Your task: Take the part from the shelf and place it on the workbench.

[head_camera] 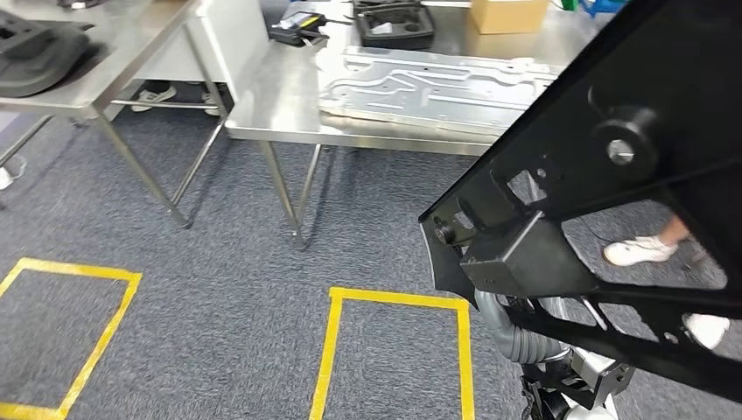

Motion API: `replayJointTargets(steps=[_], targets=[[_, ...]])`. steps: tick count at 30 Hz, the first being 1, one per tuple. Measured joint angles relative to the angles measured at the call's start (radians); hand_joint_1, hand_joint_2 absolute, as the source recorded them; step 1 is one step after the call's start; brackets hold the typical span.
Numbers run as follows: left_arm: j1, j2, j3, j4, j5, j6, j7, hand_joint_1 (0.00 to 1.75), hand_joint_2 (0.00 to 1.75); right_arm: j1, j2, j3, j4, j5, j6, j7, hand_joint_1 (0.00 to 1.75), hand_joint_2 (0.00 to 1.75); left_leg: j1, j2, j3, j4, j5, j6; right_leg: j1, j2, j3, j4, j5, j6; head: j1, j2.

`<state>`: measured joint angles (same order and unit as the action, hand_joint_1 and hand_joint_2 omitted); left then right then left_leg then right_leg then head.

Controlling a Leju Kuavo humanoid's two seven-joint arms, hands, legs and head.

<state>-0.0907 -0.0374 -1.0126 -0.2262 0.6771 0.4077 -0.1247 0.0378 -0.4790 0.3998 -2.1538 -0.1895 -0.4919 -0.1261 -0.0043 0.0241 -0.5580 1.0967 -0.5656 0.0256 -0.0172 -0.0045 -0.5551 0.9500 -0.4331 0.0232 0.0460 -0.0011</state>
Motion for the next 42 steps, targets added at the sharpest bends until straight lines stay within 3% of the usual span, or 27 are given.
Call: replayJointTargets(steps=[2,3,4,6,8,11,12,13,15,17,18,19,20,22,24,26,28,29,32,33,34,35,37,38,39,42], targets=[[-0.006,0.0,0.001,0.0,0.003,0.0,-0.001,0.0,1.75,0.0,0.0,0.0,0.0,-0.001,0.0,0.0,1.75,1.75,0.002,-0.012,-0.058,0.133,-0.049,-0.004,0.0,0.021,-0.004,0.0,0.003,-0.004,0.0,0.0],[-0.009,0.0,0.001,0.0,0.003,0.0,-0.001,0.0,1.75,0.001,0.0,0.001,0.0,-0.001,0.0,0.0,1.75,1.75,0.002,-0.013,-0.066,0.154,-0.047,-0.004,0.001,0.033,-0.005,0.001,0.004,-0.004,0.0,0.0],[-0.009,0.0,0.001,0.0,0.004,0.0,0.0,0.0,1.75,0.001,0.001,0.001,0.0,-0.002,0.0,0.0,1.75,1.75,0.002,-0.015,-0.053,0.131,-0.025,-0.002,0.001,0.044,-0.004,0.001,0.006,-0.004,0.0,0.0],[-0.008,0.0,0.001,0.0,0.004,0.0,0.002,0.0,1.75,0.001,0.001,0.001,0.0,0.0,-0.001,0.0,1.75,1.75,0.003,-0.027,0.013,-0.01,0.048,0.006,0.0,0.064,-0.002,0.001,0.008,-0.001,0.0,0.0],[-0.007,0.0,0.001,0.0,0.004,0.0,0.003,0.0,1.75,0.0,0.001,0.001,0.0,0.007,-0.005,-0.002,1.75,1.75,0.001,-0.048,0.061,-0.129,0.092,0.015,0.002,0.078,-0.008,0.003,0.012,0.006,0.0,0.0],[-0.006,0.0,0.0,0.0,0.004,0.0,0.002,0.0,1.75,0.001,0.0,0.001,0.0,0.019,-0.011,-0.002,1.75,1.75,-0.001,-0.056,0.062,-0.159,0.1,0.028,0.002,0.087,-0.022,0.002,0.022,0.023,0.0,0.0],[-0.006,0.0,0.0,0.0,0.004,0.0,0.002,0.0,1.75,0.001,0.0,0.001,0.0,0.022,-0.012,-0.002,1.75,1.75,0.0,-0.054,0.061,-0.162,0.105,0.035,0.002,0.079,-0.026,0.006,0.018,0.028,0.001,0.0],[-0.005,0.0,0.0,0.0,0.004,0.0,0.002,0.0,1.75,0.001,0.0,0.001,0.0,0.025,-0.013,-0.002,1.75,1.75,0.002,-0.05,0.06,-0.165,0.11,0.042,0.002,0.066,-0.035,0.025,0.002,0.032,0.002,0.0],[-0.003,-0.001,0.0,0.0,0.004,0.0,0.002,0.0,1.75,0.0,0.0,0.001,0.0,0.029,-0.015,-0.002,1.75,1.75,0.003,-0.041,0.058,-0.168,0.117,0.052,0.002,0.032,-0.081,0.134,-0.065,0.038,0.004,0.0],[-0.001,0.0,0.0,0.0,0.005,0.0,0.002,0.0,1.75,-0.001,0.001,0.001,0.001,0.032,-0.016,-0.001,1.75,1.75,0.002,-0.029,0.054,-0.168,0.119,0.055,0.001,0.019,-0.14,0.277,-0.129,0.045,0.004,0.0],[0.0,0.0,0.0,0.0,0.006,0.0,0.002,0.0,1.75,-0.001,0.001,0.001,0.001,0.032,-0.017,-0.001,1.75,1.75,0.001,-0.024,0.053,-0.167,0.119,0.056,0.0,0.018,-0.151,0.311,-0.137,0.047,0.004,0.0],[0.001,0.0,0.0,0.0,0.006,0.0,0.002,0.0,1.75,-0.001,0.001,0.001,0.002,0.032,-0.017,0.0,1.75,1.75,0.001,-0.019,0.053,-0.167,0.119,0.055,-0.002,0.017,-0.141,0.304,-0.125,0.049,0.004,0.0],[0.001,0.0,0.0,0.0,0.006,0.0,0.002,0.0,1.75,-0.001,0.001,0.001,0.003,0.032,-0.018,0.0,1.75,1.75,0.002,-0.016,0.055,-0.167,0.119,0.055,-0.003,0.015,-0.109,0.254,-0.098,0.05,0.004,0.0],[0.0,0.0,0.0,0.0,0.006,0.0,0.002,0.0,1.75,-0.002,0.001,0.002,0.003,0.032,-0.018,0.0,1.75,1.75,0.0,-0.012,0.057,-0.165,0.117,0.048,-0.004,0.006,-0.019,0.096,-0.038,0.049,0.004,0.0],[0.0,0.0,0.0,0.0,0.006,0.0,0.002,0.0,1.75,-0.002,0.001,0.002,0.003,0.033,-0.018,0.0,1.75,1.75,-0.004,-0.011,0.054,-0.161,0.116,0.038,-0.001,0.0,0.027,0.005,-0.018,0.041,0.003,0.0],[-0.001,0.0,0.0,0.0,0.006,0.0,0.002,0.0,1.75,-0.002,0.001,0.002,0.003,0.033,-0.019,0.0,1.75,1.75,-0.005,-0.009,0.049,-0.16,0.118,0.028,0.001,0.003,0.023,-0.002,-0.017,0.028,0.002,0.0],[-0.001,0.001,0.0,0.0,0.006,0.0,0.002,0.0,1.75,-0.003,0.001,0.002,0.003,0.033,-0.019,0.0,1.75,1.75,-0.002,-0.011,0.037,-0.138,0.101,0.016,-0.002,0.003,0.021,-0.004,-0.012,0.017,0.002,0.0],[-0.002,0.001,0.0,0.0,0.007,0.001,0.001,0.0,1.75,-0.003,0.001,0.002,0.003,0.033,-0.019,0.0,1.75,1.75,0.0,-0.013,0.021,-0.1,0.077,0.01,-0.004,0.003,0.02,-0.006,-0.01,0.011,0.001,0.0],[-0.009,0.001,0.001,0.0,0.009,0.002,-0.002,0.0,1.75,-0.004,0.001,0.002,0.004,0.033,-0.019,0.0,1.75,1.75,0.004,-0.015,-0.069,0.105,-0.018,-0.003,-0.005,0.003,0.016,-0.006,-0.007,0.003,-0.001,0.0],[-0.011,0.001,0.001,0.0,0.009,0.002,-0.003,0.0,1.75,-0.004,0.002,0.003,0.004,0.033,-0.019,0.0,1.75,1.75,0.005,-0.015,-0.086,0.149,-0.028,-0.005,-0.005,0.004,0.016,-0.006,-0.007,0.002,-0.001,0.0],[-0.012,0.001,0.002,0.0,0.009,0.002,-0.003,0.0,1.75,-0.004,0.002,0.003,0.004,0.033,-0.019,0.0,1.75,1.75,0.006,-0.015,-0.083,0.151,-0.018,-0.005,-0.005,0.005,0.016,-0.006,-0.006,0.002,-0.001,0.0],[-0.012,0.001,0.002,0.0,0.009,0.002,-0.003,0.0,1.75,-0.004,0.002,0.004,0.004,0.033,-0.019,0.0,1.75,1.75,0.007,-0.015,-0.061,0.112,0.009,-0.004,-0.005,0.008,0.018,-0.006,-0.006,0.002,-0.001,0.0],[-0.008,0.002,0.001,0.0,0.009,0.002,-0.001,0.0,1.75,-0.004,0.002,0.006,0.004,0.033,-0.019,0.0,1.75,1.75,0.009,-0.019,0.013,-0.039,0.077,0.0,-0.003,0.013,0.02,-0.005,-0.006,0.006,-0.001,0.0],[-0.007,0.002,0.001,0.0,0.009,0.002,-0.001,0.0,1.75,-0.005,0.002,0.007,0.004,0.033,-0.019,0.0,1.75,1.75,0.008,-0.023,0.041,-0.102,0.096,0.004,-0.002,0.016,0.018,-0.004,-0.005,0.009,-0.001,0.0],[-0.005,0.002,0.001,0.0,0.008,0.002,0.0,0.0,1.75,-0.006,0.002,0.007,0.004,0.033,-0.019,0.0,1.75,1.75,0.007,-0.027,0.054,-0.14,0.105,0.007,0.001,0.017,0.014,-0.003,-0.003,0.014,-0.001,0.0],[-0.002,0.002,0.0,0.0,0.009,0.002,-0.001,0.0,1.75,-0.007,0.002,0.008,0.004,0.033,-0.019,0.0,1.75,1.75,0.004,-0.029,0.05,-0.156,0.109,0.026,-0.001,0.019,0.003,-0.002,0.002,0.031,0.0,0.0]])
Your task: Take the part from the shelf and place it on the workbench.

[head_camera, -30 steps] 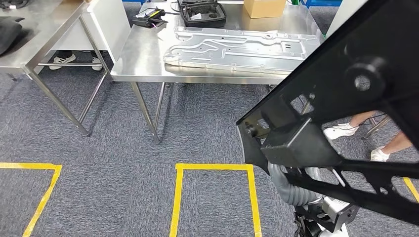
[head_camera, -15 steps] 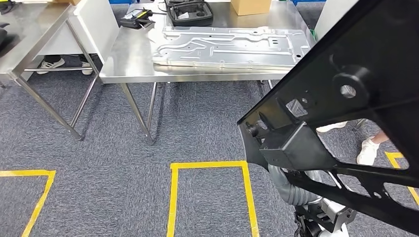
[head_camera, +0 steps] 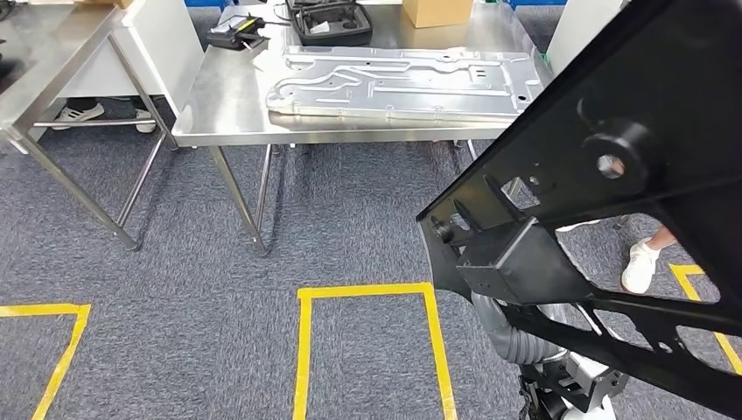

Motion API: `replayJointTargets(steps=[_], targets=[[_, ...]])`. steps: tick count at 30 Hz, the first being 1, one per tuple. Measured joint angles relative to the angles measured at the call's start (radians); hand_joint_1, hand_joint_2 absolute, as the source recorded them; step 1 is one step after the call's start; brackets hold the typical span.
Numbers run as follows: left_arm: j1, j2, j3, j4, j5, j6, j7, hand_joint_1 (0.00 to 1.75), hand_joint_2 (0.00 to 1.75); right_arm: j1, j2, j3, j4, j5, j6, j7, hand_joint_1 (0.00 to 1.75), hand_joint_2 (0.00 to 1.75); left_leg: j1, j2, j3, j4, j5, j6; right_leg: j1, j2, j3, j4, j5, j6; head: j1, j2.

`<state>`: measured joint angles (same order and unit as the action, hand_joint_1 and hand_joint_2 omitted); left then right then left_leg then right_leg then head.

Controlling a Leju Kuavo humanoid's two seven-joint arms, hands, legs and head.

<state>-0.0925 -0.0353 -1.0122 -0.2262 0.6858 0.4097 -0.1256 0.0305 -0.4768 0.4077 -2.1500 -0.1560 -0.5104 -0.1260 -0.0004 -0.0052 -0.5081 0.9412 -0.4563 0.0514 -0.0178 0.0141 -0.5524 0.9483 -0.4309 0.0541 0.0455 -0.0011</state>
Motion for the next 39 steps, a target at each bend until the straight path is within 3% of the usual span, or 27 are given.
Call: replayJointTargets(steps=[2,5,6,7,8,10,12,15,17,20,21,22,23,25,27,30,32,34,36,37,38,39], targets=[[0.0,0.0,0.0,0.0,0.0,0.0,0.0,0.0,1.75,-0.001,0.0,0.0,0.0,0.0,0.0,0.0,1.75,1.75,0.002,0.002,0.0,-0.005,0.008,0.015,-0.003,-0.003,-0.018,0.041,-0.031,0.008,0.0,0.0],[0.001,0.0,0.0,0.0,0.003,-0.001,0.001,0.0,1.75,-0.002,0.0,0.001,0.0,0.0,0.0,0.0,1.75,1.75,0.001,0.006,-0.004,-0.006,0.014,0.025,-0.003,-0.006,-0.105,0.239,-0.132,0.015,0.001,0.0],[0.001,0.0,0.0,0.0,0.005,-0.001,0.001,0.0,1.75,-0.002,0.0,0.001,0.001,0.0,0.0,0.0,1.75,1.75,-0.001,0.006,-0.005,-0.006,0.014,0.026,-0.003,-0.007,-0.128,0.291,-0.148,0.016,0.001,0.0],[0.001,0.0,0.0,0.0,0.007,-0.002,0.002,0.0,1.75,-0.002,0.0,0.002,0.001,0.0,0.0,0.0,1.75,1.75,-0.002,0.007,-0.006,-0.006,0.014,0.026,-0.003,-0.007,-0.133,0.308,-0.144,0.017,0.001,0.0],[0.001,0.0,0.0,0.0,0.008,-0.002,0.002,0.0,1.75,-0.002,0.0,0.002,0.001,0.0,0.0,0.0,1.75,1.75,-0.003,0.007,-0.005,-0.006,0.013,0.026,-0.003,-0.007,-0.115,0.276,-0.12,0.015,0.001,0.0],[0.001,0.0,0.0,0.0,0.01,-0.002,0.002,0.0,1.75,-0.004,0.0,0.002,0.001,0.0,0.0,0.0,1.75,1.75,-0.004,0.006,0.0,-0.006,0.011,0.023,-0.003,-0.011,-0.034,0.126,-0.054,0.011,0.001,0.0],[0.001,0.0,0.0,0.0,0.012,-0.003,0.002,0.0,1.75,-0.007,0.001,0.002,0.001,0.0,0.0,-0.001,1.75,1.75,-0.008,0.006,0.001,-0.004,0.008,0.015,0.002,-0.014,0.022,0.014,-0.025,0.003,0.0,0.0],[0.0,0.0,0.0,0.0,0.015,-0.003,0.002,0.0,1.75,-0.008,0.001,0.002,0.001,0.0,0.0,-0.001,1.75,1.75,-0.007,0.007,-0.004,-0.003,0.004,-0.001,0.006,-0.011,0.027,-0.005,-0.026,-0.013,0.0,0.0],[-0.001,0.0,0.0,0.0,0.015,-0.003,0.002,0.0,1.75,-0.009,0.001,0.002,0.001,0.0,0.001,-0.002,1.75,1.75,-0.004,0.007,-0.02,0.033,-0.017,-0.014,0.003,-0.011,0.03,-0.008,-0.026,-0.025,-0.002,0.0],[-0.007,0.001,0.001,0.0,0.017,-0.003,0.0,0.0,1.75,-0.009,0.002,0.002,0.001,0.0,0.002,-0.002,1.75,1.75,0.0,0.006,-0.119,0.234,-0.101,-0.028,0.001,-0.013,0.037,-0.009,-0.031,-0.034,-0.005,0.0],[-0.01,0.001,0.001,0.0,0.018,-0.003,-0.001,0.0,1.75,-0.009,0.003,0.002,0.002,0.0,0.002,-0.002,1.75,1.75,0.001,0.006,-0.152,0.294,-0.117,-0.03,0.001,-0.012,0.04,-0.009,-0.034,-0.035,-0.005,0.0],[-0.013,0.001,0.002,0.0,0.018,-0.003,-0.001,0.0,1.75,-0.008,0.004,0.002,0.002,0.0,0.002,-0.003,1.75,1.75,0.001,0.006,-0.167,0.32,-0.114,-0.031,0.001,-0.011,0.045,-0.009,-0.038,-0.035,-0.005,0.0],[-0.013,0.001,0.002,0.0,0.018,-0.003,-0.001,0.0,1.75,-0.008,0.004,0.003,0.002,0.0,0.002,-0.003,1.75,1.75,0.002,0.006,-0.161,0.302,-0.091,-0.03,0.001,-0.009,0.052,-0.009,-0.043,-0.034,-0.005,0.0],[-0.01,0.002,0.002,0.0,0.017,-0.003,0.001,0.0,1.75,-0.008,0.004,0.003,0.002,0.0,0.004,-0.004,1.75,1.75,0.002,0.005,-0.101,0.169,-0.012,-0.024,0.001,-0.003,0.07,-0.01,-0.056,-0.029,-0.005,0.0],[-0.005,0.003,0.002,0.0,0.017,-0.003,0.002,0.0,1.75,-0.01,0.005,0.004,0.003,0.0,0.004,-0.005,1.75,1.75,-0.001,0.003,-0.049,0.053,0.027,-0.014,0.003,0.002,0.078,-0.009,-0.066,-0.02,-0.006,0.0],[-0.003,0.003,0.001,0.0,0.017,-0.003,0.002,0.0,1.75,-0.01,0.005,0.003,0.003,0.001,0.004,-0.006,1.75,1.75,-0.003,0.0,-0.036,0.015,0.014,0.004,0.006,0.004,0.074,-0.008,-0.066,-0.006,-0.006,0.0],[-0.002,0.003,0.001,0.0,0.016,-0.003,0.002,0.0,1.75,-0.011,0.005,0.003,0.003,0.001,0.005,-0.007,1.75,1.75,0.0,-0.002,-0.024,0.007,0.011,0.016,0.005,0.0,0.061,0.025,-0.076,0.001,-0.005,0.0],[-0.001,0.003,0.001,0.0,0.016,-0.003,0.002,0.0,1.75,-0.012,0.005,0.003,0.003,0.001,0.005,-0.007,1.75,1.75,0.001,-0.001,-0.008,0.0,0.004,0.026,0.004,-0.003,-0.001,0.134,-0.113,0.006,-0.003,0.0],[0.002,0.003,0.001,0.0,0.016,-0.003,0.002,0.0,1.75,-0.01,0.005,0.003,0.003,0.001,0.005,-0.008,1.75,1.75,-0.002,0.0,0.004,0.0,-0.007,0.032,0.004,-0.004,-0.096,0.272,-0.154,0.01,-0.003,0.0],[0.004,0.003,0.001,0.0,0.016,-0.003,0.002,0.0,1.75,-0.009,0.005,0.003,0.003,0.0,0.005,-0.008,1.75,1.75,-0.004,0.0,0.012,0.0,-0.014,0.033,0.004,-0.004,-0.13,0.309,-0.155,0.011,-0.003,0.0],[0.006,0.003,0.001,0.0,0.017,-0.003,0.002,0.0,1.75,-0.008,0.005,0.003,0.004,0.0,0.005,-0.008,1.75,1.75,-0.005,-0.001,0.023,0.0,-0.022,0.033,0.004,-0.004,-0.144,0.305,-0.135,0.01,-0.003,0.0],[0.007,0.003,0.001,0.0,0.017,-0.003,0.002,0.0,1.75,-0.008,0.005,0.003,0.004,0.0,0.005,-0.008,1.75,1.75,-0.006,-0.001,0.036,-0.001,-0.031,0.032,0.004,-0.005,-0.139,0.262,-0.096,0.008,-0.003,0.0]])
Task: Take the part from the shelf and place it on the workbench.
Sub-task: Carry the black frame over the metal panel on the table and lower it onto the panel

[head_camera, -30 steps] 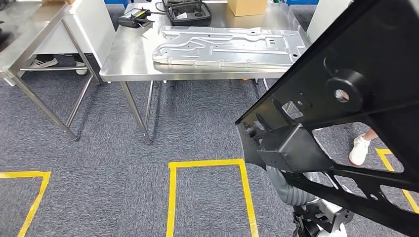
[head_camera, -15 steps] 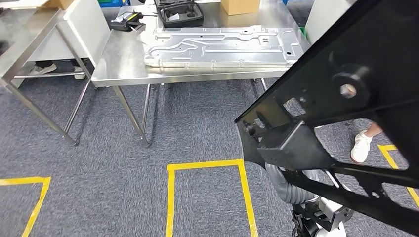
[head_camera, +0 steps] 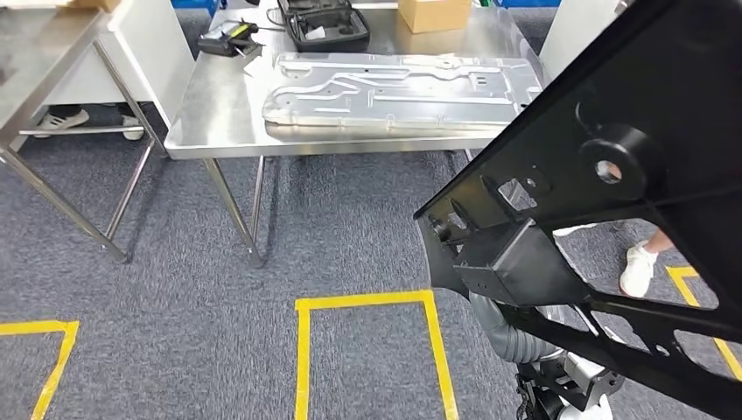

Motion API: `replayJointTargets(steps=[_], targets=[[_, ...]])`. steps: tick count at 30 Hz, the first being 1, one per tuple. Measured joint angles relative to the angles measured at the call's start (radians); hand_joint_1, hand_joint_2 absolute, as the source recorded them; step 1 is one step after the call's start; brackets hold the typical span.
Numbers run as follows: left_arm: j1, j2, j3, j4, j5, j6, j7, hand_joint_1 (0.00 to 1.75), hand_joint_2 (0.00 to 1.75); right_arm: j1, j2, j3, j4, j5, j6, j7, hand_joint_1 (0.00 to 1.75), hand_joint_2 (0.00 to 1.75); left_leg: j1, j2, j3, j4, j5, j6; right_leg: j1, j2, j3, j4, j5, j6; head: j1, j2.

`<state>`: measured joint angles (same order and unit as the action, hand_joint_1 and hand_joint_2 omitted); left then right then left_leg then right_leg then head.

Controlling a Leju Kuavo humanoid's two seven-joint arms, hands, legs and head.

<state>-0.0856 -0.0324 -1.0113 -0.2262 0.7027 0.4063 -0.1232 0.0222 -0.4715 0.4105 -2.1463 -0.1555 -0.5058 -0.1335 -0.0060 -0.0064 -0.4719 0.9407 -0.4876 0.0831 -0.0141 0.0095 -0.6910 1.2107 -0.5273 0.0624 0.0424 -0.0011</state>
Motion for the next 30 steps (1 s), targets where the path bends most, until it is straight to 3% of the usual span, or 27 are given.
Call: replayJointTargets(steps=[2,3,4,6,8,9,12,13,14,15,17,19,22,24,26,28,29,30], targets=[[0.001,0.0,0.0,0.0,0.0,0.0,0.0,0.0,1.75,0.0,0.0,0.0,0.001,0.0,0.0,0.0,1.75,1.75,0.0,-0.001,0.026,0.0,-0.02,-0.006,0.001,-0.004,0.044,-0.141,0.09,-0.005,-0.001,0.0],[0.002,0.0,0.0,0.0,0.0,0.0,0.0,0.0,1.75,0.0,0.001,0.0,0.001,0.0,0.0,0.0,1.75,1.75,-0.001,-0.001,0.035,-0.001,-0.029,-0.011,0.004,-0.007,0.062,-0.194,0.11,-0.009,-0.001,0.0],[0.002,0.0,0.0,0.0,0.0,0.0,0.0,0.0,1.75,0.0,0.001,0.0,0.002,0.0,0.0,0.0,1.75,1.75,-0.001,0.0,0.039,-0.003,-0.038,-0.018,0.007,-0.009,0.072,-0.223,0.12,-0.014,-0.002,0.0],[0.001,0.0,0.0,0.0,0.001,0.0,0.0,0.0,1.75,0.0,0.001,0.001,0.002,0.0,0.0,0.0,1.75,1.75,-0.002,0.001,0.047,0.001,-0.046,-0.03,0.01,-0.008,0.08,-0.231,0.111,-0.025,-0.003,0.0],[0.0,0.0,-0.001,0.0,0.001,0.0,0.0,0.0,1.75,-0.001,0.002,0.001,0.002,0.0,0.001,0.0,1.75,1.75,-0.001,0.002,0.039,0.043,-0.048,-0.039,0.006,-0.006,0.097,-0.235,0.105,-0.038,-0.004,0.0],[-0.002,0.001,-0.001,0.0,0.001,0.0,0.0,0.0,1.75,-0.002,0.002,0.001,0.002,0.0,0.001,0.0,1.75,1.75,0.001,0.002,0.014,0.09,-0.055,-0.043,0.005,-0.006,0.107,-0.236,0.098,-0.043,-0.005,0.0],[-0.008,0.001,0.0,0.0,0.005,0.001,-0.001,0.0,1.75,-0.001,0.003,0.001,0.002,0.0,0.002,0.0,1.75,1.75,0.005,0.002,-0.12,0.287,-0.119,-0.058,0.004,-0.005,0.135,-0.237,0.073,-0.05,-0.007,0.0],[-0.011,0.001,0.001,0.0,0.006,0.001,-0.002,0.0,1.75,-0.001,0.004,0.002,0.002,0.0,0.002,0.0,1.75,1.75,0.006,0.002,-0.154,0.321,-0.136,-0.061,0.004,-0.005,0.146,-0.237,0.063,-0.05,-0.007,0.0],[-0.014,0.001,0.001,0.0,0.006,0.001,-0.002,0.0,1.75,-0.001,0.004,0.002,0.002,0.0,0.002,0.0,1.75,1.75,0.006,0.002,-0.171,0.321,-0.136,-0.062,0.003,-0.004,0.16,-0.237,0.052,-0.049,-0.007,0.0],[-0.015,0.001,0.001,0.0,0.006,0.001,-0.002,0.0,1.75,-0.001,0.004,0.003,0.002,0.0,0.002,0.0,1.75,1.75,0.006,0.002,-0.172,0.287,-0.112,-0.06,0.003,-0.003,0.176,-0.237,0.041,-0.048,-0.007,0.0],[-0.012,0.001,0.002,0.0,0.006,0.001,-0.001,0.0,1.75,-0.001,0.005,0.004,0.002,0.0,0.003,-0.001,1.75,1.75,0.004,0.002,-0.148,0.158,-0.01,-0.05,0.004,0.0,0.21,-0.238,0.016,-0.044,-0.007,0.0],[-0.01,0.002,0.002,0.0,0.007,0.001,0.0,0.0,1.75,-0.001,0.005,0.005,0.003,0.0,0.003,-0.001,1.75,1.75,-0.003,0.002,-0.132,0.068,0.059,-0.039,0.004,0.004,0.227,-0.242,-0.002,-0.035,-0.007,0.0],[-0.011,0.002,0.002,0.0,0.006,0.0,0.0,0.0,1.75,-0.002,0.006,0.006,0.004,0.0,0.003,-0.002,1.75,1.75,-0.007,0.0,-0.115,0.042,0.063,-0.019,0.004,0.004,0.233,-0.24,-0.005,-0.017,-0.008,0.0],[-0.01,0.002,0.002,0.0,0.006,0.0,0.0,0.0,1.75,-0.003,0.006,0.006,0.005,0.0,0.003,-0.003,1.75,1.75,-0.003,0.0,-0.087,0.025,0.057,-0.006,0.003,0.001,0.209,-0.181,-0.001,-0.011,-0.006,0.0],[-0.007,0.002,0.002,0.0,0.007,0.0,0.001,0.0,1.75,-0.004,0.006,0.006,0.005,0.0,0.003,-0.003,1.75,1.75,0.0,-0.001,-0.058,0.01,0.047,0.001,0.002,-0.001,0.131,-0.056,-0.023,-0.006,-0.003,0.0],[-0.003,0.002,0.002,0.0,0.009,0.0,0.002,0.0,1.75,-0.003,0.007,0.006,0.005,0.0,0.003,-0.003,1.75,1.75,0.0,-0.002,-0.033,0.004,0.028,0.003,0.002,-0.001,0.044,0.041,-0.072,-0.002,-0.003,0.0],[-0.001,0.002,0.002,0.0,0.01,0.0,0.002,0.0,1.75,-0.003,0.007,0.006,0.006,0.0,0.003,-0.003,1.75,1.75,0.001,-0.004,-0.017,0.004,0.016,0.003,0.001,-0.001,0.017,0.049,-0.086,0.0,-0.003,0.0],[0.001,0.002,0.002,0.0,0.011,0.0,0.002,0.0,1.75,-0.003,0.007,0.006,0.006,0.0,0.003,-0.003,1.75,1.75,0.002,-0.005,0.0,0.004,0.002,0.001,0.0,-0.002,0.006,0.024,-0.079,0.002,-0.003,0.0]])
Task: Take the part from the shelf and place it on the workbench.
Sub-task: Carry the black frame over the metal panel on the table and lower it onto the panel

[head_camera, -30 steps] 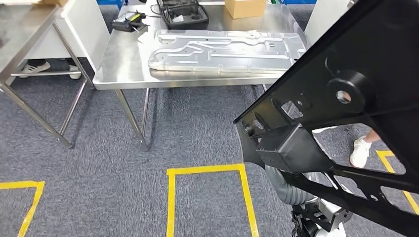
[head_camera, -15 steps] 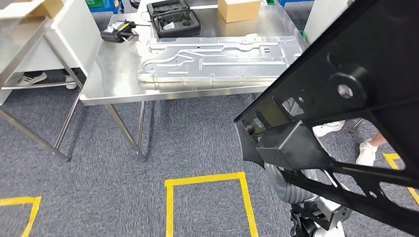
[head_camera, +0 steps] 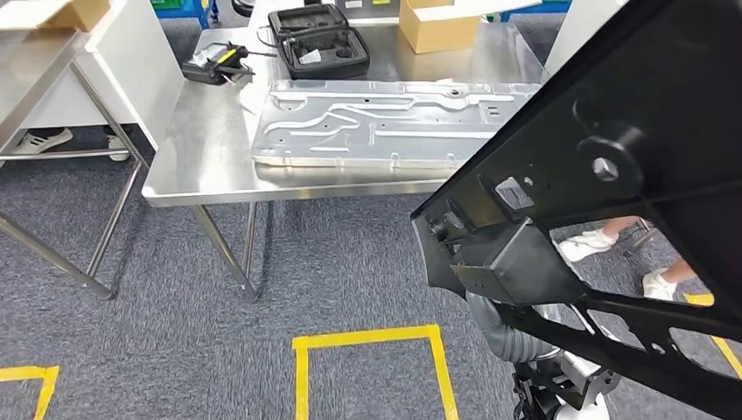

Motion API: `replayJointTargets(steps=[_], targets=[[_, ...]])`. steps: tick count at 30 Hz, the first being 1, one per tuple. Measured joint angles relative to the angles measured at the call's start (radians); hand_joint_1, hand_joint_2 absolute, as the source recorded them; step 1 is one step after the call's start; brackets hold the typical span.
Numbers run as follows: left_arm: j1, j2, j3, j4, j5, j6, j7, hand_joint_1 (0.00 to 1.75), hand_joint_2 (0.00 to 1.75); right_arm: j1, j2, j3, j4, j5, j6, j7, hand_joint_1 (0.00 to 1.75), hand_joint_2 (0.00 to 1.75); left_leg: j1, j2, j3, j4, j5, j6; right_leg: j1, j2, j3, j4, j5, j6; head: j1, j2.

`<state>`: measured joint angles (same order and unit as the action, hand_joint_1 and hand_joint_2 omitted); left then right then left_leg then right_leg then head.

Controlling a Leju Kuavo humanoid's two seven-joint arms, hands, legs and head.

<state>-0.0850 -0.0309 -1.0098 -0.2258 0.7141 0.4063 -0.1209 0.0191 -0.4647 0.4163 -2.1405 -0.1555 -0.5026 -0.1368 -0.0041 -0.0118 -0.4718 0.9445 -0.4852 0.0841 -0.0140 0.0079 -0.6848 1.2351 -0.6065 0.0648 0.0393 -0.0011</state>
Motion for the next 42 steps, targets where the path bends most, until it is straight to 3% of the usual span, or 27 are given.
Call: replayJointTargets(steps=[1,3,4,5,7,8,10,12,14,15,16,19,20,21,24,26,28,29,30,31,33,35,36,39,40,42], targets=[[0.001,0.0,0.0,0.0,0.001,0.0,0.0,0.0,1.75,0.0,0.0,0.0,0.0,0.0,0.0,0.0,1.75,1.75,0.001,-0.002,0.019,0.0,-0.014,-0.003,-0.002,-0.001,0.002,-0.051,0.033,0.003,0.0,0.0],[0.004,0.0,0.0,0.0,0.004,0.0,0.0,0.0,1.75,0.0,0.0,0.001,0.002,0.0,0.001,-0.001,1.75,1.75,0.001,-0.004,0.05,0.0,-0.044,-0.011,-0.003,-0.007,0.02,-0.179,0.155,0.003,0.0,0.0],[0.004,0.0,0.0,0.0,0.005,-0.001,0.0,0.0,1.75,0.001,0.001,0.001,0.003,0.0,0.002,0.0,1.75,1.75,0.0,-0.004,0.061,-0.002,-0.058,-0.018,-0.001,-0.008,0.027,-0.22,0.202,-0.001,0.0,0.0],[0.004,0.0,0.0,0.001,0.005,-0.001,0.0,0.0,1.75,0.001,0.001,0.002,0.004,0.0,0.003,0.0,1.75,1.75,-0.001,-0.003,0.072,-0.005,-0.067,-0.024,0.001,-0.008,0.031,-0.242,0.23,-0.008,-0.001,0.0],[0.002,0.001,0.0,0.001,0.005,-0.002,0.0,0.0,1.75,-0.002,0.002,0.003,0.005,0.0,0.006,-0.001,1.75,1.75,-0.001,-0.002,0.081,0.002,-0.07,-0.036,0.004,-0.003,0.039,-0.246,0.224,-0.022,-0.002,0.0],[0.0,0.001,0.0,0.001,0.005,-0.002,0.0,0.0,1.75,-0.004,0.002,0.003,0.004,0.0,0.006,-0.002,1.75,1.75,0.0,-0.001,0.07,0.029,-0.063,-0.04,0.002,-0.002,0.047,-0.249,0.219,-0.028,-0.002,0.0],[-0.003,0.001,0.0,0.001,0.005,-0.001,0.0,0.0,1.75,-0.006,0.002,0.004,0.004,0.0,0.006,-0.003,1.75,1.75,0.003,0.001,-0.001,0.147,-0.057,-0.05,-0.001,-0.002,0.069,-0.253,0.204,-0.04,-0.004,0.0],[-0.007,0.001,0.001,0.0,0.007,-0.001,-0.002,0.0,1.75,-0.006,0.003,0.005,0.004,0.0,0.006,-0.003,1.75,1.75,0.005,0.003,-0.103,0.284,-0.099,-0.058,-0.001,-0.004,0.092,-0.254,0.182,-0.046,-0.006,0.0],[-0.013,0.001,0.002,0.0,0.008,-0.001,-0.004,0.0,1.75,-0.006,0.003,0.006,0.004,0.0,0.006,-0.003,1.75,1.75,0.005,0.003,-0.17,0.337,-0.159,-0.061,-0.001,-0.003,0.121,-0.254,0.159,-0.046,-0.006,0.0],[-0.016,0.001,0.003,0.0,0.008,-0.001,-0.004,0.0,1.75,-0.006,0.003,0.006,0.005,0.0,0.006,-0.003,1.75,1.75,0.005,0.004,-0.181,0.32,-0.166,-0.06,-0.001,-0.002,0.139,-0.254,0.146,-0.046,-0.006,0.0],[-0.016,0.001,0.003,0.0,0.007,-0.001,-0.004,0.0,1.75,-0.006,0.003,0.007,0.005,0.0,0.006,-0.003,1.75,1.75,0.005,0.004,-0.179,0.275,-0.143,-0.058,-0.001,-0.001,0.158,-0.255,0.133,-0.045,-0.006,0.0],[-0.012,0.003,0.003,0.001,0.008,-0.001,-0.002,0.0,1.75,-0.006,0.003,0.008,0.006,0.0,0.007,-0.003,1.75,1.75,-0.003,0.003,-0.156,0.096,0.03,-0.042,0.001,0.003,0.2,-0.257,0.098,-0.034,-0.007,0.0],[-0.012,0.003,0.004,0.001,0.008,-0.001,-0.002,0.0,1.75,-0.006,0.003,0.008,0.006,0.0,0.007,-0.003,1.75,1.75,-0.007,0.002,-0.152,0.065,0.068,-0.034,0.002,0.005,0.208,-0.261,0.091,-0.028,-0.008,0.0],[-0.012,0.004,0.004,0.001,0.008,-0.001,-0.002,0.0,1.75,-0.006,0.004,0.008,0.007,0.0,0.007,-0.003,1.75,1.75,-0.009,0.001,-0.15,0.052,0.081,-0.026,0.003,0.007,0.214,-0.26,0.09,-0.021,-0.008,0.0],[-0.013,0.003,0.004,0.001,0.007,-0.001,-0.002,0.0,1.75,-0.007,0.004,0.007,0.007,0.001,0.008,-0.003,1.75,1.75,-0.003,-0.002,-0.112,0.03,0.074,-0.008,0.004,0.005,0.21,-0.223,0.094,-0.007,-0.007,0.0],[-0.011,0.003,0.004,0.001,0.007,-0.002,-0.002,0.0,1.75,-0.009,0.004,0.007,0.007,0.002,0.008,-0.004,1.75,1.75,0.0,-0.002,-0.083,0.02,0.062,-0.001,0.002,0.002,0.154,-0.121,0.069,-0.003,-0.005,0.0],[-0.007,0.003,0.003,0.001,0.007,-0.002,-0.002,0.0,1.75,-0.008,0.005,0.007,0.008,0.002,0.008,-0.004,1.75,1.75,-0.001,-0.002,-0.062,0.018,0.043,0.003,0.002,0.001,0.065,-0.002,0.016,0.001,-0.004,0.0],[-0.006,0.003,0.003,0.001,0.007,-0.002,-0.001,0.0,1.75,-0.007,0.005,0.007,0.008,0.003,0.008,-0.004,1.75,1.75,-0.001,-0.002,-0.05,0.018,0.032,0.004,0.002,0.001,0.031,0.027,-0.004,0.003,-0.004,0.0],[-0.004,0.003,0.003,0.001,0.007,-0.002,0.0,0.0,1.75,-0.007,0.005,0.007,0.009,0.003,0.008,-0.004,1.75,1.75,-0.002,-0.003,-0.036,0.018,0.02,0.004,0.002,0.001,0.012,0.023,-0.006,0.003,-0.004,0.0],[-0.002,0.003,0.003,0.001,0.007,-0.002,0.0,0.0,1.75,-0.006,0.005,0.007,0.009,0.003,0.008,-0.004,1.75,1.75,-0.002,-0.004,-0.019,0.018,0.007,0.003,0.003,0.001,0.009,-0.015,0.018,0.002,-0.004,0.0],[0.001,0.003,0.003,0.001,0.007,-0.002,0.001,0.0,1.75,-0.006,0.005,0.007,0.01,0.003,0.008,-0.004,1.75,1.75,-0.003,-0.005,0.017,0.018,-0.02,-0.001,0.004,-0.001,0.028,-0.146,0.131,-0.006,-0.004,0.0],[0.003,0.003,0.003,0.001,0.007,-0.001,0.003,0.0,1.75,-0.005,0.005,0.008,0.011,0.002,0.009,-0.004,1.75,1.75,-0.005,-0.007,0.037,0.014,-0.046,-0.011,0.011,-0.004,0.046,-0.232,0.209,-0.016,-0.005,0.0],[0.004,0.003,0.003,0.001,0.007,-0.001,0.004,0.0,1.75,-0.005,0.006,0.008,0.011,0.002,0.009,-0.004,1.75,1.75,-0.005,-0.007,0.046,0.015,-0.053,-0.017,0.014,-0.004,0.049,-0.244,0.216,-0.022,-0.005,0.0],[0.0,0.004,0.002,0.001,0.006,-0.001,0.004,0.0,1.75,-0.006,0.007,0.008,0.012,0.003,0.01,-0.004,1.75,1.75,-0.004,-0.005,0.048,0.05,-0.054,-0.032,0.011,0.0,0.078,-0.253,0.196,-0.042,-0.005,0.0],[-0.002,0.004,0.002,0.001,0.006,-0.001,0.004,0.0,1.75,-0.008,0.007,0.008,0.012,0.004,0.01,-0.005,1.75,1.75,-0.003,-0.004,0.025,0.092,-0.056,-0.037,0.008,0.0,0.091,-0.255,0.188,-0.048,-0.007,0.0],[-0.005,0.004,0.002,0.001,0.007,0.0,0.002,0.0,1.75,-0.01,0.008,0.008,0.012,0.005,0.01,-0.005,1.75,1.75,0.001,-0.002,-0.058,0.219,-0.086,-0.048,0.005,0.0,0.112,-0.256,0.171,-0.054,-0.009,0.0]])
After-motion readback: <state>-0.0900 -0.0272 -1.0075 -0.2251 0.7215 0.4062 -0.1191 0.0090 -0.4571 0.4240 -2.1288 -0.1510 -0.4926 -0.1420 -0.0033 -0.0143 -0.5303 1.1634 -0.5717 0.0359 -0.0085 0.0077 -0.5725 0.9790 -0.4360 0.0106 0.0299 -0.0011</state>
